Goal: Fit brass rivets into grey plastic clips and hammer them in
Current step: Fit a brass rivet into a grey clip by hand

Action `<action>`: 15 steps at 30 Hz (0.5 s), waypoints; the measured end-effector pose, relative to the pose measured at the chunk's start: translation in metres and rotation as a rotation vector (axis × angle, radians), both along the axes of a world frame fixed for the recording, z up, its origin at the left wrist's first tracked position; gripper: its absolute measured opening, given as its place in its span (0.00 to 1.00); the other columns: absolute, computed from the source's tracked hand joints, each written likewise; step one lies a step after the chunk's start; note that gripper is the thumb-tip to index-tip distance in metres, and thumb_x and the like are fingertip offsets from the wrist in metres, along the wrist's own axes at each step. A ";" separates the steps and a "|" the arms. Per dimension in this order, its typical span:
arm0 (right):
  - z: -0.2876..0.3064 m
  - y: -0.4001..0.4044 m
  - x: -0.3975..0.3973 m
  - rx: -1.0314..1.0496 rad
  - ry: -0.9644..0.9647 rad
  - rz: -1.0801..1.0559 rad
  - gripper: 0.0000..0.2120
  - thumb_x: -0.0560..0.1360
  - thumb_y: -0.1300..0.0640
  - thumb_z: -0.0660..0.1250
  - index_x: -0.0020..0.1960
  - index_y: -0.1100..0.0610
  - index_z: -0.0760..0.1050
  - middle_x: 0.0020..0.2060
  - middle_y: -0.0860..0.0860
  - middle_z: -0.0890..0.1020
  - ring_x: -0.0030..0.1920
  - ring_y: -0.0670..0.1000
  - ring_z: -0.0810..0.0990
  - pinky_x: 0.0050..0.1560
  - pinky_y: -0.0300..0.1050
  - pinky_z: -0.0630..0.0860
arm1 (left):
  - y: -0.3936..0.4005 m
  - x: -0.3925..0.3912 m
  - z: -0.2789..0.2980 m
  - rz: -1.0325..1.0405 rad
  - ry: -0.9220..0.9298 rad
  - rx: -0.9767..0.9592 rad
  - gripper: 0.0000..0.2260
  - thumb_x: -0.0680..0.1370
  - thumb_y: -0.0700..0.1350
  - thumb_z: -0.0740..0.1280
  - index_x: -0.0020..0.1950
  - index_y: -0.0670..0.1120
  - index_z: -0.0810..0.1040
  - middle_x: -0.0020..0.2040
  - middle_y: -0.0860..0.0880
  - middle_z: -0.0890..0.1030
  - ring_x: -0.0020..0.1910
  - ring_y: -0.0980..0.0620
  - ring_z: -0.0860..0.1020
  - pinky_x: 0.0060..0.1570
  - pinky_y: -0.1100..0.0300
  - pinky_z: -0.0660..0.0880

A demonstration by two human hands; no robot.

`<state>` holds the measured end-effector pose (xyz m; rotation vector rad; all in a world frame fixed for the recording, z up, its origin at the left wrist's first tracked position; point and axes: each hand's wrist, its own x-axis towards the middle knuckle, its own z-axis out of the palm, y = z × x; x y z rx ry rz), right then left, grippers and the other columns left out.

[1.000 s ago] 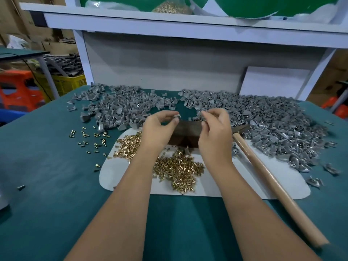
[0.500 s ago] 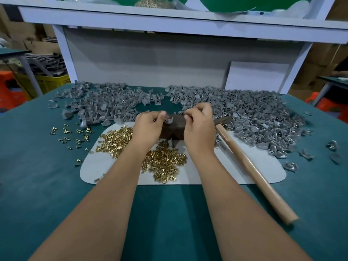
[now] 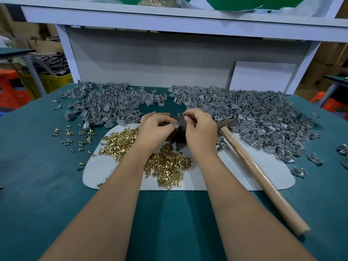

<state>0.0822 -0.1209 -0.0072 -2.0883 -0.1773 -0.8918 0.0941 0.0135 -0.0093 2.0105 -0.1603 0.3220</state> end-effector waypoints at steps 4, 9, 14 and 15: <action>-0.002 0.001 0.005 -0.061 0.022 0.062 0.05 0.75 0.62 0.67 0.48 0.56 0.81 0.44 0.45 0.79 0.49 0.44 0.71 0.46 0.33 0.63 | 0.000 0.003 0.000 -0.001 -0.031 0.027 0.05 0.75 0.47 0.70 0.46 0.58 0.83 0.54 0.59 0.76 0.68 0.47 0.67 0.70 0.46 0.64; -0.004 0.002 0.008 -0.096 0.090 0.051 0.04 0.75 0.60 0.67 0.47 0.55 0.81 0.46 0.46 0.80 0.51 0.46 0.71 0.50 0.40 0.67 | 0.001 0.004 -0.003 0.007 -0.055 0.026 0.04 0.74 0.47 0.72 0.45 0.57 0.83 0.53 0.59 0.77 0.68 0.45 0.68 0.69 0.46 0.64; -0.002 0.001 0.007 -0.083 0.108 0.050 0.03 0.74 0.59 0.68 0.45 0.54 0.81 0.45 0.45 0.79 0.51 0.46 0.72 0.52 0.40 0.68 | 0.002 0.004 -0.001 -0.007 -0.076 0.035 0.06 0.75 0.45 0.72 0.48 0.55 0.84 0.56 0.56 0.79 0.68 0.44 0.68 0.70 0.45 0.63; -0.002 0.001 0.008 -0.079 0.109 0.051 0.03 0.74 0.59 0.68 0.44 0.54 0.81 0.44 0.45 0.79 0.51 0.46 0.72 0.52 0.41 0.69 | 0.003 0.004 -0.001 -0.008 -0.087 0.043 0.06 0.75 0.45 0.72 0.49 0.55 0.84 0.57 0.54 0.80 0.68 0.44 0.68 0.70 0.45 0.63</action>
